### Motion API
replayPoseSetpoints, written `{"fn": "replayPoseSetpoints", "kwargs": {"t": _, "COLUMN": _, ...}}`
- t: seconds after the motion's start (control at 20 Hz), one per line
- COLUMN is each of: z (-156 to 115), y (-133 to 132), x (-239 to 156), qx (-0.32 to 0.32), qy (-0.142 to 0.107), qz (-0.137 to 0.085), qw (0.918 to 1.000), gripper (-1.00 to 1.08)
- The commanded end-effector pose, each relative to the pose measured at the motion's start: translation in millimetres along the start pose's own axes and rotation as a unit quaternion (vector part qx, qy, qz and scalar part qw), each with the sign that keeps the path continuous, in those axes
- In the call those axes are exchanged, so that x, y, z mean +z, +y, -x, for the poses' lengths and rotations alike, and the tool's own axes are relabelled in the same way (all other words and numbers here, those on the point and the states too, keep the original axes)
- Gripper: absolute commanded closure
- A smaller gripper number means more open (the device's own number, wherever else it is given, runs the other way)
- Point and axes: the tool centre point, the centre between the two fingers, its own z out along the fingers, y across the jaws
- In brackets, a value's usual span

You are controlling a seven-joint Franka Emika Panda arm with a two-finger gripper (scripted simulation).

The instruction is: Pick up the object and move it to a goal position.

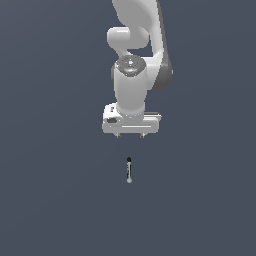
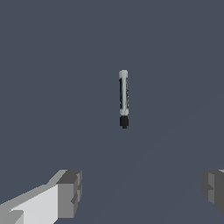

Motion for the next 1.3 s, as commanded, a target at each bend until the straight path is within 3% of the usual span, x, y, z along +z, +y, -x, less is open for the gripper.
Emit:
{"fn": "replayPoseSetpoints", "kwargs": {"t": 0.0, "z": 0, "y": 0, "x": 0, "qx": 0.0, "qy": 0.0, "qz": 0.0, "qw": 1.0, "gripper": -0.92}}
{"fn": "replayPoseSetpoints", "kwargs": {"t": 0.7, "z": 5, "y": -7, "x": 4, "qx": 0.001, "qy": -0.002, "qz": 0.004, "qw": 1.0, "gripper": -0.92}}
{"fn": "replayPoseSetpoints", "kwargs": {"t": 1.25, "z": -20, "y": -4, "x": 32, "qx": -0.002, "qy": -0.001, "qz": 0.005, "qw": 1.0, "gripper": -0.92}}
